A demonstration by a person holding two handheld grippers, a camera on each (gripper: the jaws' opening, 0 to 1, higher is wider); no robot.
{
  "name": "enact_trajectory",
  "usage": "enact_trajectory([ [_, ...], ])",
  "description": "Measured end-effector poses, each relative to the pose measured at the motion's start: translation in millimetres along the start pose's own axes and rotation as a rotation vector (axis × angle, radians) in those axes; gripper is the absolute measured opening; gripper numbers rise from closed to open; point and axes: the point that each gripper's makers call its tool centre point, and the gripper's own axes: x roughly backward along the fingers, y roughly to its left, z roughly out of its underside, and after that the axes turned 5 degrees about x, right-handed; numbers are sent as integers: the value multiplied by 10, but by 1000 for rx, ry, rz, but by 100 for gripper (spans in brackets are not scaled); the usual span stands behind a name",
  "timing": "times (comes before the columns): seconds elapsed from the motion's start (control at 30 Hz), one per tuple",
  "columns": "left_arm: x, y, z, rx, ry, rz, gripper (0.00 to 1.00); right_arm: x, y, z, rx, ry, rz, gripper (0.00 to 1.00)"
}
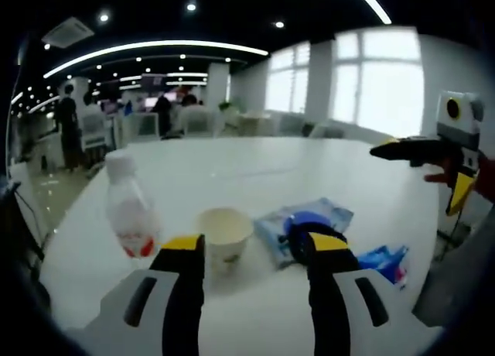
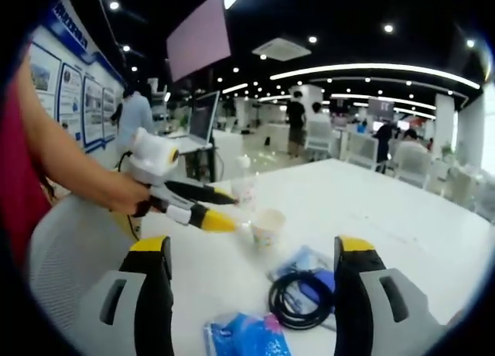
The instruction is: Arrange the tabletop items into an orderly group along one side of the table until the central work area is clear of visible clutter.
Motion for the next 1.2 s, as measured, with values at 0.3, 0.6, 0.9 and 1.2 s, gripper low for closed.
enact_trajectory([
  [0.3, -38, -530, 82, -44, 31, 123, 48, 277, -94, 121, 1, 31, 63, 84],
  [0.6, -111, -824, 281, -81, 93, 198, 47, 491, -124, 385, -24, 86, 121, 84],
  [0.9, -151, -995, 507, -114, 172, 253, 46, 647, -142, 722, -72, 168, 150, 84],
  [1.2, -166, -1041, 724, -129, 255, 285, 42, 778, -81, 1184, -178, 296, 152, 77],
])
